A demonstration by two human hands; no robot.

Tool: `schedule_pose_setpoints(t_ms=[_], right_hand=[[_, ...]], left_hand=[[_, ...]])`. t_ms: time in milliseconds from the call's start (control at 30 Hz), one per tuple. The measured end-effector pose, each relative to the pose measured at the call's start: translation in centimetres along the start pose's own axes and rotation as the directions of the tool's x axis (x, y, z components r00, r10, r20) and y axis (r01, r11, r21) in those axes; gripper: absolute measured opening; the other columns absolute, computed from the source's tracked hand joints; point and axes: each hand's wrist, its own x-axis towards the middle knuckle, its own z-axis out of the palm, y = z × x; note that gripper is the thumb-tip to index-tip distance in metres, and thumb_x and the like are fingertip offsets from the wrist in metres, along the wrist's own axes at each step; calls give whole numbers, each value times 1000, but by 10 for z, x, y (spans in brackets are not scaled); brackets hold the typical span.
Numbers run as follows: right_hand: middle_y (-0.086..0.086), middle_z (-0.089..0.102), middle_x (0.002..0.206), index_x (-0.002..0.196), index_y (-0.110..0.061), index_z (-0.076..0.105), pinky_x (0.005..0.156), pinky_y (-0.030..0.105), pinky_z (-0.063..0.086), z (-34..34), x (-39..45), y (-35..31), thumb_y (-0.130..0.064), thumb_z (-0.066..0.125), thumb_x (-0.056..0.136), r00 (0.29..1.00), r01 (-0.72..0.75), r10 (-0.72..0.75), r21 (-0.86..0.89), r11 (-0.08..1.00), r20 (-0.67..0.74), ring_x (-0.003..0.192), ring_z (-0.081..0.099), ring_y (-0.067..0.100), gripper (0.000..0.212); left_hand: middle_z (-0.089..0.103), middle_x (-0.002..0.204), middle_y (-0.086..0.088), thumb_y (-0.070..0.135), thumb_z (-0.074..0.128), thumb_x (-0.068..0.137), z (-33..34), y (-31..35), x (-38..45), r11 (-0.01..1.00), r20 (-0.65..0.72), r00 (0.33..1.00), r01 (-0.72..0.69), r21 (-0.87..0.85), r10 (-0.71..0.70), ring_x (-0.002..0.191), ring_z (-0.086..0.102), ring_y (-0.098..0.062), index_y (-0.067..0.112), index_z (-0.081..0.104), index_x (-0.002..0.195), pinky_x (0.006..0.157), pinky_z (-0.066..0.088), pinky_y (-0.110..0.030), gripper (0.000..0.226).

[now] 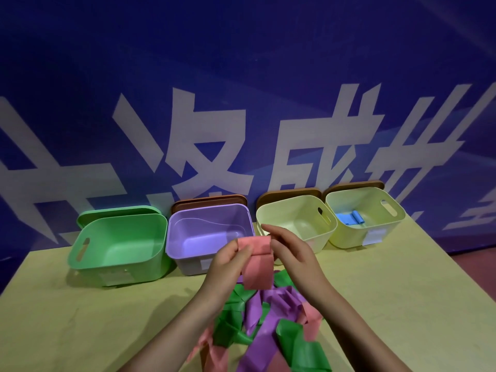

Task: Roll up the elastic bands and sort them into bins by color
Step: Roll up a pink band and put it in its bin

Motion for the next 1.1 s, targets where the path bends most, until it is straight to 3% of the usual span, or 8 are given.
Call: schedule_pose_setpoints(t_ms=[67,167,300,433,600,733,900,1100], right_hand=[[-15,65,79,107,-25,69,72,20,48,3,1,-2,-29,61,81,998,-60,60,14,998,-1,77,57,4,28],[-7,64,66,90,-17,69,61,21,47,5,3,-6,-16,69,83,997,-77,76,101,992,8,65,57,6,7],[-6,67,65,86,-10,66,59,18,47,7,4,-9,2,60,89,995,-97,99,196,976,1,62,61,3,14],[-6,67,64,83,-7,66,57,16,46,11,5,-12,4,58,90,993,-105,115,238,966,-29,60,61,2,15],[-4,63,63,82,-6,66,55,18,46,12,4,-10,3,57,90,988,-124,143,271,955,-52,58,57,6,15],[6,59,65,84,-5,67,57,20,47,12,3,-7,2,59,89,986,-142,159,270,953,-43,58,54,10,12],[0,61,63,91,-3,67,56,17,46,12,3,-6,4,58,89,987,-146,161,282,948,-28,53,54,5,11],[0,64,66,89,-5,65,61,21,48,11,0,1,3,61,88,992,-116,123,226,967,-17,61,59,9,9]], left_hand=[[71,86,1,11,53,95,0,3,-2,996,3,998,-64,69,64,78,65,-6,17,66,93,73,50,-22,15],[67,84,3,9,55,93,1,7,-3,987,-2,990,-139,81,140,75,63,-1,12,63,93,70,49,-18,8],[68,93,-5,41,53,84,2,8,-4,995,-29,996,-89,-38,88,87,65,-15,16,64,95,81,52,-35,30],[70,105,-6,64,47,78,4,3,-2,1000,-39,999,-10,-3,10,98,66,-18,24,65,102,88,52,-38,50],[68,87,-8,35,43,97,9,2,-2,995,-92,994,-46,88,54,79,61,-16,18,64,89,74,46,-30,29],[62,77,-5,31,43,99,9,1,-1,989,-106,990,-75,126,88,70,55,-13,15,61,85,68,43,-29,28],[57,68,-3,29,45,98,9,-2,-1,970,-94,986,-118,212,141,59,50,-11,13,57,83,60,41,-31,25],[51,67,-4,19,50,97,5,2,-1,922,-21,973,-211,326,230,58,43,-5,2,50,78,57,38,-23,25]])
